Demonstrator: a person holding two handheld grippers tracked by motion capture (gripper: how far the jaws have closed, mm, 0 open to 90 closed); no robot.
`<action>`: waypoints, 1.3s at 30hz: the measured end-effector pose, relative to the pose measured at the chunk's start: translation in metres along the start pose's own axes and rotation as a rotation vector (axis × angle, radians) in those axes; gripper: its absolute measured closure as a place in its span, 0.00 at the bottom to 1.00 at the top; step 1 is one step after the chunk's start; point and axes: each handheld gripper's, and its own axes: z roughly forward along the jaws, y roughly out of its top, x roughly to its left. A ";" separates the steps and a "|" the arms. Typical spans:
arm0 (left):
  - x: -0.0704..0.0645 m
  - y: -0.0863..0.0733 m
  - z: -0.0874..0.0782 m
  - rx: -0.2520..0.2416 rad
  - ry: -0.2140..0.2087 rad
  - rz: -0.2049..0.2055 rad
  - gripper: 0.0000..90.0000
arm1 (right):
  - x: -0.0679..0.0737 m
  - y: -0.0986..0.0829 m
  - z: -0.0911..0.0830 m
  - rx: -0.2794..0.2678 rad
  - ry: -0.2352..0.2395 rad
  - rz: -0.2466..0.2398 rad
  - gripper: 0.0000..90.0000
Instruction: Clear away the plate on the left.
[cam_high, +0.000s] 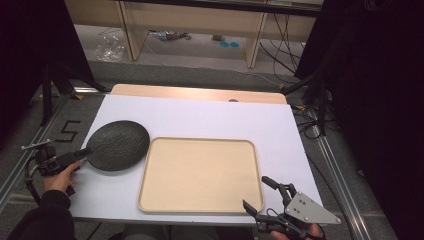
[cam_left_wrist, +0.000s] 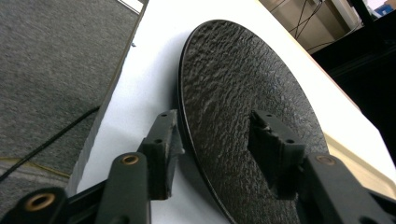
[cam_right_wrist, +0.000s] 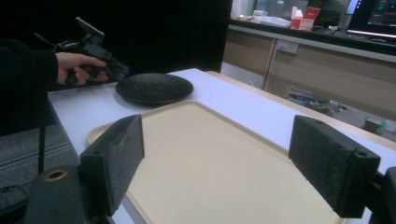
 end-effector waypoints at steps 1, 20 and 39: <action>0.000 0.000 0.000 0.006 -0.001 -0.004 0.61 | 0.000 0.000 0.000 0.002 -0.003 0.000 0.22; 0.008 -0.010 0.014 0.105 -0.103 -0.155 0.70 | 0.000 0.000 0.001 0.010 0.008 -0.009 0.22; 0.015 -0.015 0.014 0.097 -0.120 -0.261 0.86 | 0.002 -0.001 0.003 0.025 0.008 -0.025 0.22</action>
